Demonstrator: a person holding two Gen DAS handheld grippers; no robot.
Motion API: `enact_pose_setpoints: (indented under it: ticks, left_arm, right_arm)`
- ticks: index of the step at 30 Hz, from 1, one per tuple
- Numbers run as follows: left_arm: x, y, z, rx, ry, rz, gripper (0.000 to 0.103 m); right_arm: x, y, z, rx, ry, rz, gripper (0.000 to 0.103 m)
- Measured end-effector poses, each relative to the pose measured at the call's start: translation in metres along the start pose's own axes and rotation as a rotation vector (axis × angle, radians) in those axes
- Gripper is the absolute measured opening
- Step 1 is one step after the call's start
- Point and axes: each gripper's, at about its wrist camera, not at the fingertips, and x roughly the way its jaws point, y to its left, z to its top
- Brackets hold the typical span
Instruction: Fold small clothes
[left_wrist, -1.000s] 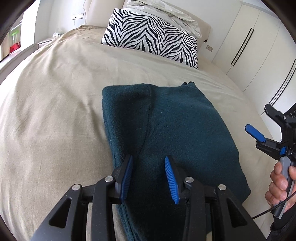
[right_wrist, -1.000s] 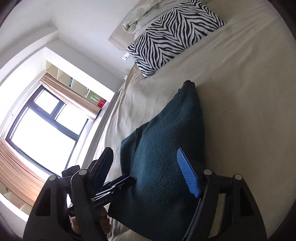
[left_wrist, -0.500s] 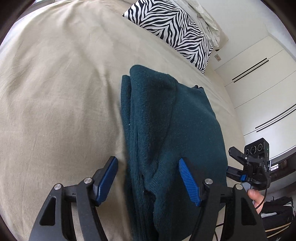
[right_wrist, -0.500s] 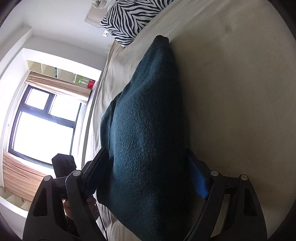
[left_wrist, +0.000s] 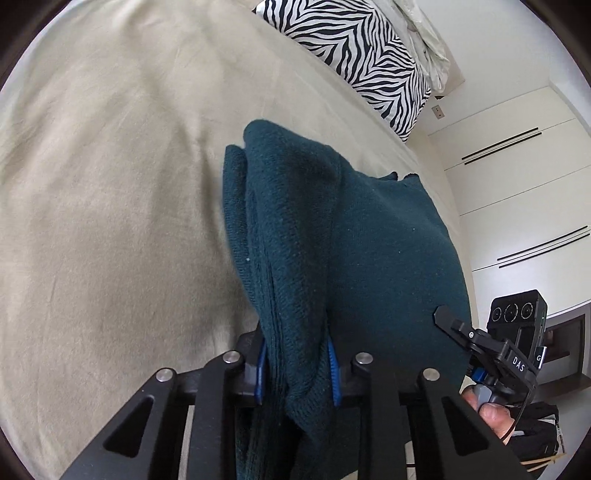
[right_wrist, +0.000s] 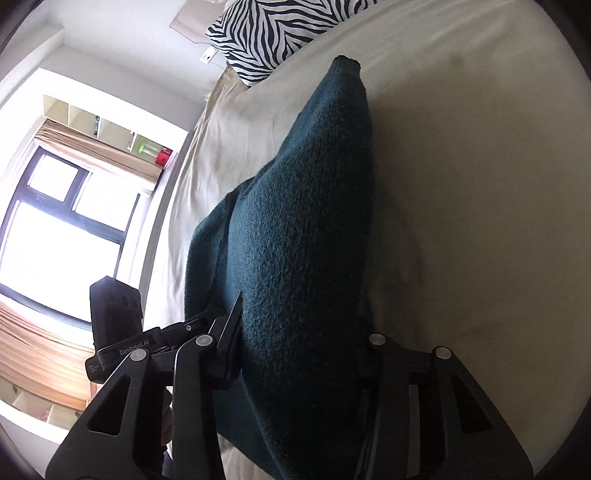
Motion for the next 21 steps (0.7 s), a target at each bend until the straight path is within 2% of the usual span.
enact_pose_setpoints:
  ticks: [6,11,15,18,19,20,21]
  left_arm:
    - [-0.073,-0.016,-0.038,0.119,-0.044,0.038,0.027]
    - [-0.109,0.000,-0.092,0.167,-0.056,0.069,0.027]
    - [-0.104,0.019,-0.136,0.171,-0.034,0.097,0.027]
    - [-0.081,0.042,-0.161,0.184,-0.012,0.184,0.031]
    - [-0.072,0.053,-0.165,0.171,-0.010,0.178,0.036]
    - [-0.069,0.064,-0.168,0.136,-0.024,0.139,0.039]
    - [-0.070,0.073,-0.168,0.093,-0.044,0.088,0.040]
  right_arm:
    - [-0.023,0.060,-0.039,-0.068,0.004,0.099,0.038]
    - [-0.037,0.076,-0.093,-0.057,0.025,0.169,0.038]
    - [-0.033,0.064,-0.145,0.014,0.054,0.202,0.038]
    - [-0.016,0.050,-0.177,0.017,0.080,0.148,0.041]
    - [-0.007,0.042,-0.184,0.014,0.093,0.110,0.043]
    - [0.002,0.031,-0.189,0.021,0.104,0.080,0.044]
    - [0.007,0.021,-0.193,0.030,0.105,0.101,0.044]
